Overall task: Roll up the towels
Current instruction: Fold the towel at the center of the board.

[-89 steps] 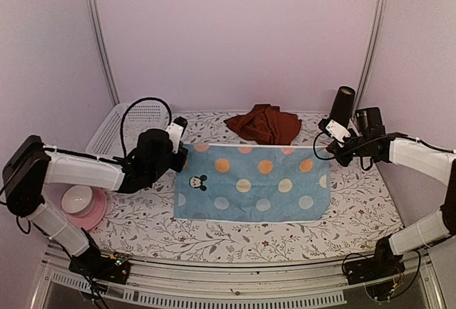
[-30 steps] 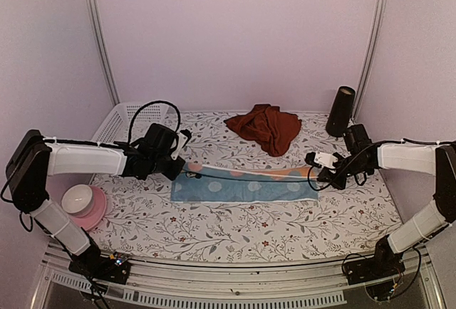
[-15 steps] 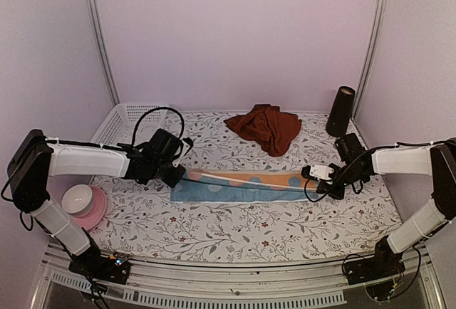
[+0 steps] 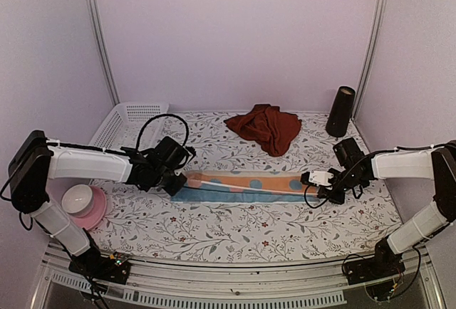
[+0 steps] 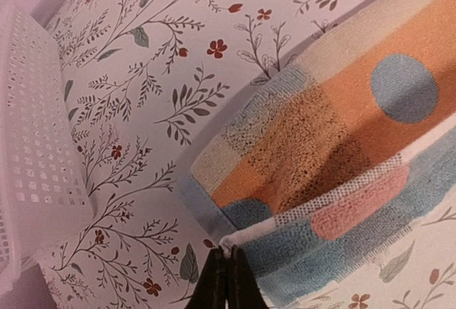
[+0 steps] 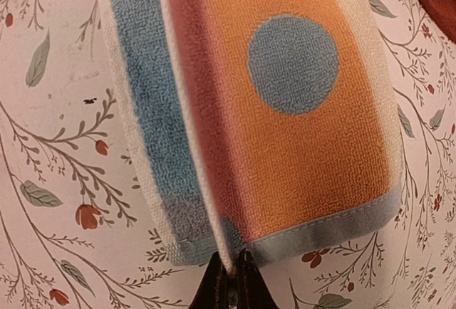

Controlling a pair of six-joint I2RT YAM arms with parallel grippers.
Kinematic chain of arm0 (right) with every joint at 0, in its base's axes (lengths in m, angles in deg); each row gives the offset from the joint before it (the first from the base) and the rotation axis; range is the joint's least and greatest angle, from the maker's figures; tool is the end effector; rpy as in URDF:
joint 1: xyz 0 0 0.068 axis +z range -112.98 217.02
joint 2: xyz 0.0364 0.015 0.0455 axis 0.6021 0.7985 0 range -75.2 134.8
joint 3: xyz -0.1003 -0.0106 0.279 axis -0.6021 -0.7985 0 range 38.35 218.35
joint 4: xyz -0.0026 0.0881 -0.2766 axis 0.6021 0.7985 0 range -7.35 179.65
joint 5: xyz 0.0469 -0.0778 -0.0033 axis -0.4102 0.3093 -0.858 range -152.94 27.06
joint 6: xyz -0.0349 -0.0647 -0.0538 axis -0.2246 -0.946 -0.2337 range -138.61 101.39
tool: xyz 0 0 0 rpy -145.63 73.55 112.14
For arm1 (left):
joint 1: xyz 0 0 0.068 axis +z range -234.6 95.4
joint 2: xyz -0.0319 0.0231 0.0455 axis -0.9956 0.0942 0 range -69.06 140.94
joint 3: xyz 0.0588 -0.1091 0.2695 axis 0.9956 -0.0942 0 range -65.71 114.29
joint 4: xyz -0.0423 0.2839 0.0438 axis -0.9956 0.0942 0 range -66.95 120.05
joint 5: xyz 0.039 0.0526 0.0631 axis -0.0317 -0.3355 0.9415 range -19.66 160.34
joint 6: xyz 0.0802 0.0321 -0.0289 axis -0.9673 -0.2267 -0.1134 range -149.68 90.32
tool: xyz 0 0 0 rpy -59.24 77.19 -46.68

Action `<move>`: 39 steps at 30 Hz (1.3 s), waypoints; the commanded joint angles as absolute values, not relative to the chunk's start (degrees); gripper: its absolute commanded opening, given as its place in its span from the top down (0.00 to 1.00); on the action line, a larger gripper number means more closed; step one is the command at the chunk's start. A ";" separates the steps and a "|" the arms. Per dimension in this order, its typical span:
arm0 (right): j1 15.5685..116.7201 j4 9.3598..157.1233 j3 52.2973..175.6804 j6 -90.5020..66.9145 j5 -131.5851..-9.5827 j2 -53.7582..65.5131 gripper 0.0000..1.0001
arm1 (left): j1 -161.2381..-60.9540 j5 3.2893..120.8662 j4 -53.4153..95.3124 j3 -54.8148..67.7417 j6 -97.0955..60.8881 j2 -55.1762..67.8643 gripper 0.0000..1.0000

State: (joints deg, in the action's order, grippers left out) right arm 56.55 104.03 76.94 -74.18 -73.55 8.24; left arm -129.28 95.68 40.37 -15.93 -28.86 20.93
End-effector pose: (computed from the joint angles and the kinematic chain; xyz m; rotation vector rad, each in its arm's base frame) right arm 0.2654 0.1100 0.1072 -1.6818 2.1013 0.0624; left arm 0.2724 -0.2202 0.1453 0.7652 2.3292 0.2318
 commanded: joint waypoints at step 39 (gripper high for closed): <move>61.98 100.97 73.50 -75.09 -66.12 10.28 0.70 | -134.88 99.75 52.15 -13.30 -23.53 22.47 0.57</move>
State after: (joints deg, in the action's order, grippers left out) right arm 61.51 98.46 75.04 -75.10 -67.65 9.20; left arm -133.70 98.39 50.38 -15.16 -24.40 22.57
